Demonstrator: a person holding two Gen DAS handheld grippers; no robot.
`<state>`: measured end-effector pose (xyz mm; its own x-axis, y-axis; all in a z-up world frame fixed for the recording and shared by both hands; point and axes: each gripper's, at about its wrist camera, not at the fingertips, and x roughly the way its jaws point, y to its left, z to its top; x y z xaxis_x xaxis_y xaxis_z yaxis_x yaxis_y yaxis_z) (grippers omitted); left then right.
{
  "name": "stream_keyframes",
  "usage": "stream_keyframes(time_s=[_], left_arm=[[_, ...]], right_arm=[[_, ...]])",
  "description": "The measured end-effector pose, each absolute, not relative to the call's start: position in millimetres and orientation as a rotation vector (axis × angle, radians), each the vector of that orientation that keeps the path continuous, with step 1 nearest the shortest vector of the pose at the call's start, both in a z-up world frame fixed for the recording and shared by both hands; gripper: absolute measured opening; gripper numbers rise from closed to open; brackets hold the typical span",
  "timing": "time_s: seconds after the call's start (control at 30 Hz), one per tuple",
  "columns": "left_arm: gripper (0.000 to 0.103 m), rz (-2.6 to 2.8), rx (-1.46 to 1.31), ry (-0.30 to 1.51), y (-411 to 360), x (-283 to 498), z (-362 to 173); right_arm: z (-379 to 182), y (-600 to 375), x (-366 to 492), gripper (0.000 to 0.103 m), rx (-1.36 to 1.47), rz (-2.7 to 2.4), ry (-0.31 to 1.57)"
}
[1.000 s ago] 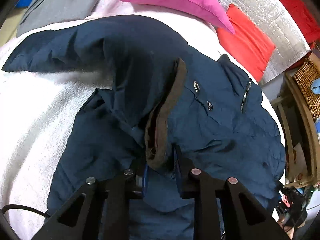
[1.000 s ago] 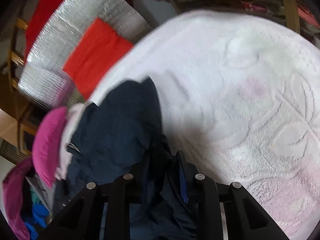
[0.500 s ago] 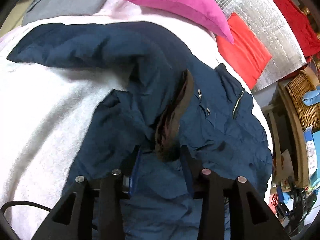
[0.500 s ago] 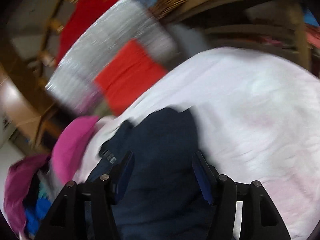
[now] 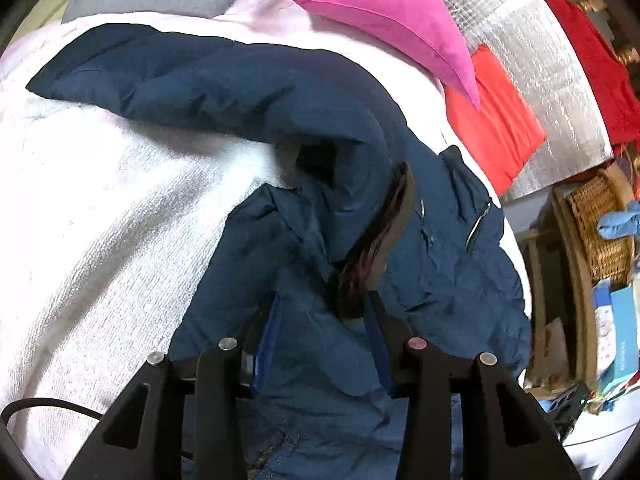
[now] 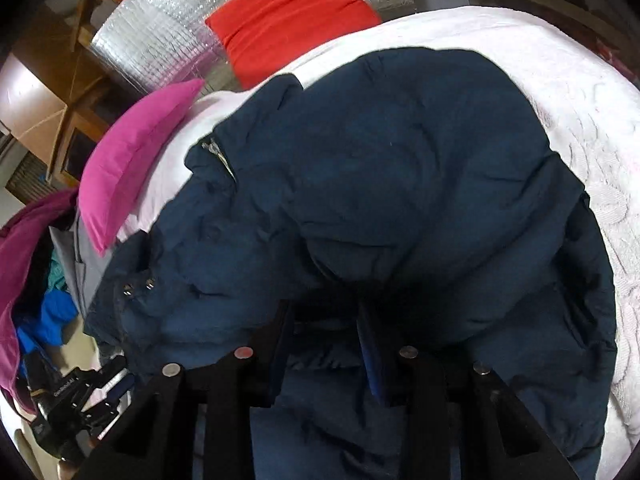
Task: Fold large clothes
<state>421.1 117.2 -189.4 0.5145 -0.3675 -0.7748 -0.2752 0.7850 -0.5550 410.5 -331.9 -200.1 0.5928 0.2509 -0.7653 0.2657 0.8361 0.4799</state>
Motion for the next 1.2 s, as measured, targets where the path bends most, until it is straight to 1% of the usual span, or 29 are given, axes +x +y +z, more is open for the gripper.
stream_keyframes(time_s=[0.03, 0.1, 0.17, 0.27, 0.37, 0.47, 0.53, 0.7, 0.97, 1.2], left_arm=[[0.044, -0.063, -0.706, 1.049, 119.5, 420.3, -189.2], [0.050, -0.062, -0.727, 1.037, 126.3, 418.4, -186.7], [0.053, -0.062, -0.761, 1.017, 134.3, 415.7, -184.4], [0.056, -0.082, -0.813, 0.965, 143.7, 415.1, -178.2], [0.063, -0.094, -0.848, 0.907, 152.6, 415.8, -169.9], [0.069, -0.112, -0.903, 0.857, 162.6, 419.3, -167.8], [0.070, -0.121, -0.946, 0.842, 165.0, 425.3, -170.6], [0.070, -0.130, -1.057, 0.854, 174.7, 436.6, -186.0], [0.070, -0.164, -1.136, 0.794, 180.4, 447.5, -185.5], [0.069, -0.162, -1.154, 0.798, 179.5, 462.1, -191.4]], right_arm=[[-198.0, -333.1, 408.2, 0.035, 0.613, -0.006, 0.936], [-190.7, -330.7, 404.1, 0.036, 0.607, 0.016, 0.895], [-182.4, -323.1, 401.5, 0.036, 0.584, 0.058, 0.853], [-175.2, -306.8, 400.6, 0.036, 0.558, 0.123, 0.823], [-177.7, -283.4, 404.7, 0.036, 0.524, 0.164, 0.839], [-191.9, -268.2, 409.7, 0.036, 0.499, 0.158, 0.903], [-199.0, -264.0, 413.2, 0.036, 0.469, 0.131, 0.940], [-201.2, -265.2, 416.9, 0.036, 0.492, 0.132, 0.939], [-203.6, -262.7, 417.7, 0.036, 0.458, 0.125, 0.935], [-203.3, -262.6, 415.3, 0.036, 0.452, 0.123, 0.928]])
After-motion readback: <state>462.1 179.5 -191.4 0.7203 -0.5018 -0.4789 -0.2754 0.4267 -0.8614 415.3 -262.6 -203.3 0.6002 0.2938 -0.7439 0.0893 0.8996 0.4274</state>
